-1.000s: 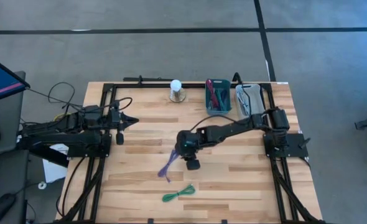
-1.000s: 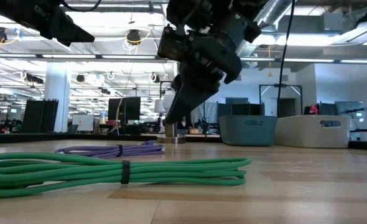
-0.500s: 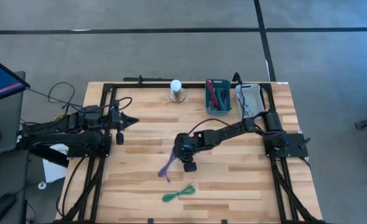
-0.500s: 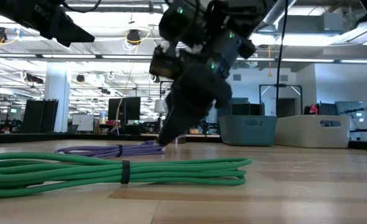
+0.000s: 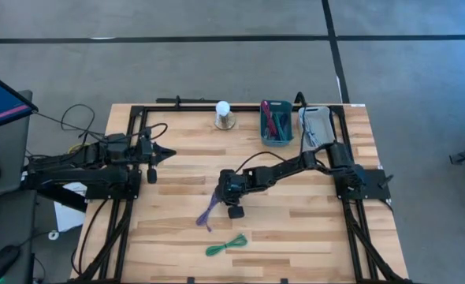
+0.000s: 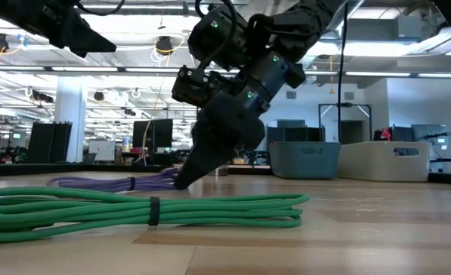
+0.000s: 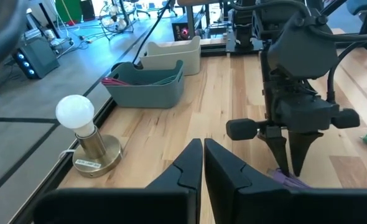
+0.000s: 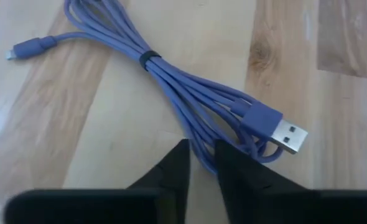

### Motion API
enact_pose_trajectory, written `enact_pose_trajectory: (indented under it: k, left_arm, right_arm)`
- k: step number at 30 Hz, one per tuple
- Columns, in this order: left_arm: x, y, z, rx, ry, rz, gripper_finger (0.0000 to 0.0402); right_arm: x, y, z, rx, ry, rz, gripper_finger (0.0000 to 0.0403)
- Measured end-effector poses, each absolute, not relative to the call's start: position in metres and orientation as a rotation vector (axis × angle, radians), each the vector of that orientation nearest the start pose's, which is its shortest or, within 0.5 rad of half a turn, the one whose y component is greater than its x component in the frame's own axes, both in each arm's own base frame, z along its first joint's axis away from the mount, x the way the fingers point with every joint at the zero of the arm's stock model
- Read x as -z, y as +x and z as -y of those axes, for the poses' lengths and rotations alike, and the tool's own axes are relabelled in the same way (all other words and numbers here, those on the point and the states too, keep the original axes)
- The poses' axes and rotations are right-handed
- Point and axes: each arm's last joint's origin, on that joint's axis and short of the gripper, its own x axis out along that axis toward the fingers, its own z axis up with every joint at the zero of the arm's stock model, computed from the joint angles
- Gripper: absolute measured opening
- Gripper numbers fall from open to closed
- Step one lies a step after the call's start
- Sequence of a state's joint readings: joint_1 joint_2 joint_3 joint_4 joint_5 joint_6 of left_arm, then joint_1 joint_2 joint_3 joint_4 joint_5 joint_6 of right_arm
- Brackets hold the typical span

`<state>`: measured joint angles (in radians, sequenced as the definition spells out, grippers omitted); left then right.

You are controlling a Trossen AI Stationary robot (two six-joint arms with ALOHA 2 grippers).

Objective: Pick & Place USB Port
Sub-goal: Put the purple charger cable into the gray bin

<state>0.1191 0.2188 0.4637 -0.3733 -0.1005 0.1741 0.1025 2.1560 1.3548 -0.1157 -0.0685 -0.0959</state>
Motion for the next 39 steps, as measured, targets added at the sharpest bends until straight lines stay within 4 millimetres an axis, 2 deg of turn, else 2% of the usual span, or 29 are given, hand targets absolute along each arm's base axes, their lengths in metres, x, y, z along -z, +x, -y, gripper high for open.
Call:
enact_pose_trajectory:
  k: [3, 5, 14, 22, 39]
  left_arm:
    - [-0.266, 0.08, -0.013, -0.207, 0.172, -0.147, 0.0017]
    - [-0.266, 0.08, -0.013, -0.208, 0.172, -0.147, 0.0017]
    - [-0.266, 0.08, -0.013, -0.208, 0.172, -0.147, 0.0017]
    - [-0.266, 0.08, -0.013, -0.208, 0.172, -0.148, 0.0017]
    - [-0.266, 0.08, -0.013, -0.208, 0.172, -0.148, 0.0017]
  right_arm:
    - [-0.113, 0.436, -0.046, -0.201, -0.104, -0.909, 0.002]
    - [-0.113, 0.436, -0.045, -0.206, -0.108, -0.906, 0.0008]
    - [-0.129, 0.445, -0.052, -0.229, -0.121, -0.951, 0.0061]
    - [-0.146, 0.451, -0.052, -0.241, -0.143, -0.966, 0.0063]
    - [-0.146, 0.452, -0.047, -0.23, -0.139, -0.958, 0.0064]
